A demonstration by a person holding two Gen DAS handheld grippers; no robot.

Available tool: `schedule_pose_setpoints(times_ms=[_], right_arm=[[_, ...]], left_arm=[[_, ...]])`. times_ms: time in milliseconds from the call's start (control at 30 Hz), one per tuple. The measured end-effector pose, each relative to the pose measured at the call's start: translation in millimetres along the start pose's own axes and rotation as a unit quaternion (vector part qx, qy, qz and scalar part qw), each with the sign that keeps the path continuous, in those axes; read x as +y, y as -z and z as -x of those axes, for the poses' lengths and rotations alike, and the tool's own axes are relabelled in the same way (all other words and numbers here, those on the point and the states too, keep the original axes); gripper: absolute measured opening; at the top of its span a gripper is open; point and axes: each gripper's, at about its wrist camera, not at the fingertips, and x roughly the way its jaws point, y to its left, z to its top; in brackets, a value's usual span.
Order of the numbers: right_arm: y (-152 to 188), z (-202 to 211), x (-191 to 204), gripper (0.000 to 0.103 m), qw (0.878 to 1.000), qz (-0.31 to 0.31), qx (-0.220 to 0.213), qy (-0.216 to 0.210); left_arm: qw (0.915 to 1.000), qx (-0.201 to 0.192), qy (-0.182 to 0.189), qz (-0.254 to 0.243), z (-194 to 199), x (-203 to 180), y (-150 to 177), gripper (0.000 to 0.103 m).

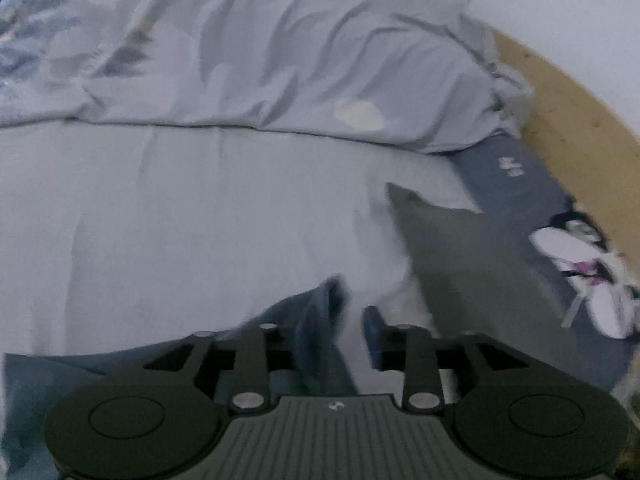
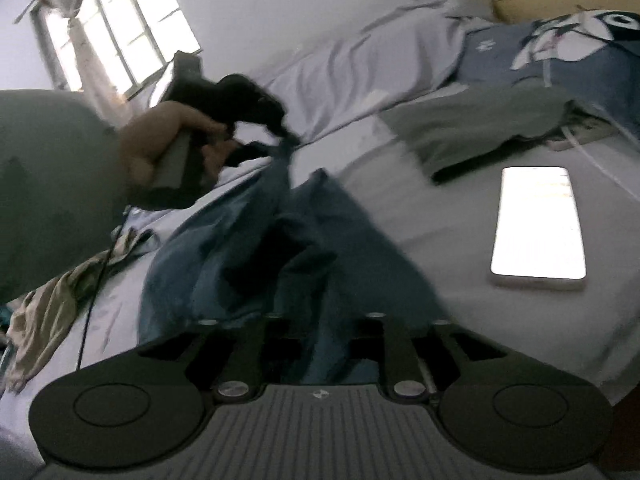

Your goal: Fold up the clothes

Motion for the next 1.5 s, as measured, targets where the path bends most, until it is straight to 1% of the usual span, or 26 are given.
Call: schedule_pose_setpoints(times_ms=[33,67,100,167,267,367,400,467,567,667,700,733,800,833,867,900,933,967,1133,1233,1300,1367,1400,1433,1467,1500], right_arm=[[1.7,-0.6,3.6,0.048,1.000,0.011,-0.003,-0.006],[3.3,-1.4,7.7,0.054,1.000,0.023,-0.007,-0.011],[3.7,-3.2,12.7,0.055,0.999,0.036,-0.011,-0.011],[1.4,-12.2,14.8,0.055,0.999,0.043,-0.012,0.001],[-2.0,-25.7,18.0,0.055,0.998,0.054,-0.015,0.019],[-5.4,-39.1,21.1,0.055,0.997,0.065,-0.018,0.037],[-6.5,-43.6,22.2,0.055,0.997,0.069,-0.019,0.043],[-7.6,-52.6,24.4,0.055,0.996,0.075,-0.016,0.052],[-4.4,-64.0,33.0,0.055,0.994,0.094,-0.010,0.053],[3.4,-67.9,49.2,0.055,0.990,0.131,-0.017,0.058],[5.8,-70.3,51.7,0.055,0.988,0.140,-0.017,0.069],[8.2,-72.7,54.1,0.055,0.986,0.149,-0.018,0.079],[12.9,-77.9,58.7,0.054,0.981,0.165,-0.017,0.100],[14.6,-82.1,59.5,0.050,0.980,0.169,-0.010,0.108],[16.3,-86.2,60.4,0.038,0.978,0.172,-0.004,0.116],[18.0,-89.9,61.7,0.030,0.976,0.176,0.002,0.124],[19.5,-90.9,64.4,0.013,0.974,0.183,0.000,0.130],[20.2,-88.8,67.1,0.007,0.973,0.188,-0.011,0.134],[12.6,-57.8,67.2,0.005,0.972,0.164,-0.067,0.155],[7.2,-51.2,53.1,0.005,0.973,0.133,-0.055,0.178],[4.3,-49.0,42.3,0.004,0.974,0.109,-0.041,0.193],[6.7,-63.6,20.0,0.007,0.977,0.058,0.014,0.203],[7.8,-68.6,9.5,0.012,0.977,0.032,0.034,0.206],[7.7,-65.4,3.4,0.025,0.978,0.014,0.031,0.206],[6.0,-60.2,5.0,0.037,0.976,0.017,0.023,0.216],[4.3,-54.9,6.6,0.042,0.974,0.020,0.016,0.225]], left_arm=[[0.9999,0.002,0.014,0.006,4.2,2.4,-0.2,0.065],[0.9995,0.003,0.030,0.010,11.1,5.5,-0.3,0.066],[0.9990,0.001,0.043,0.013,17.6,7.7,-0.9,0.067],[0.9975,-0.002,0.069,0.016,36.3,13.0,-2.1,0.069],[0.9944,-0.033,0.092,0.041,78.0,28.9,3.6,0.072],[0.9911,-0.066,0.108,0.040,123.2,49.0,34.8,0.078],[0.9902,-0.072,0.114,0.035,135.2,55.2,50.5,0.081],[0.9894,-0.075,0.123,0.020,153.0,67.1,89.0,0.081],[0.9907,-0.082,0.108,0.011,166.2,84.6,140.9,0.081],[0.9854,-0.118,0.121,0.026,174.3,102.4,179.6,0.081],[0.9827,-0.131,0.127,0.030,176.3,107.4,191.3,0.081],[0.9814,-0.136,0.133,0.027,175.9,108.5,199.3,0.081],[0.9818,-0.125,0.142,0.014,172.0,101.9,206.0,0.081],[0.9818,-0.119,0.147,0.007,170.0,98.5,209.0,0.081],[0.9814,-0.116,0.153,-0.005,167.9,94.1,209.3,0.081],[0.9809,-0.113,0.157,-0.015,165.9,89.9,209.6,0.081],[0.9809,-0.111,0.159,-0.019,163.5,88.3,210.3,0.081],[0.9807,-0.109,0.160,-0.022,161.4,86.9,211.0,0.081],[0.9771,-0.111,0.181,0.013,161.6,95.8,210.9,0.081],[0.9725,-0.118,0.197,0.037,165.5,101.2,208.3,0.081],[0.9712,-0.113,0.204,0.046,164.4,103.4,207.8,0.081],[0.9717,-0.107,0.205,0.050,162.0,104.9,208.2,0.081],[0.9722,-0.105,0.203,0.050,160.7,105.4,208.4,0.081],[0.9728,-0.102,0.202,0.051,159.7,106.0,208.4,0.081],[0.9728,-0.105,0.200,0.054,160.7,107.3,207.7,0.081],[0.9719,-0.109,0.200,0.059,162.6,109.5,206.3,0.081]])
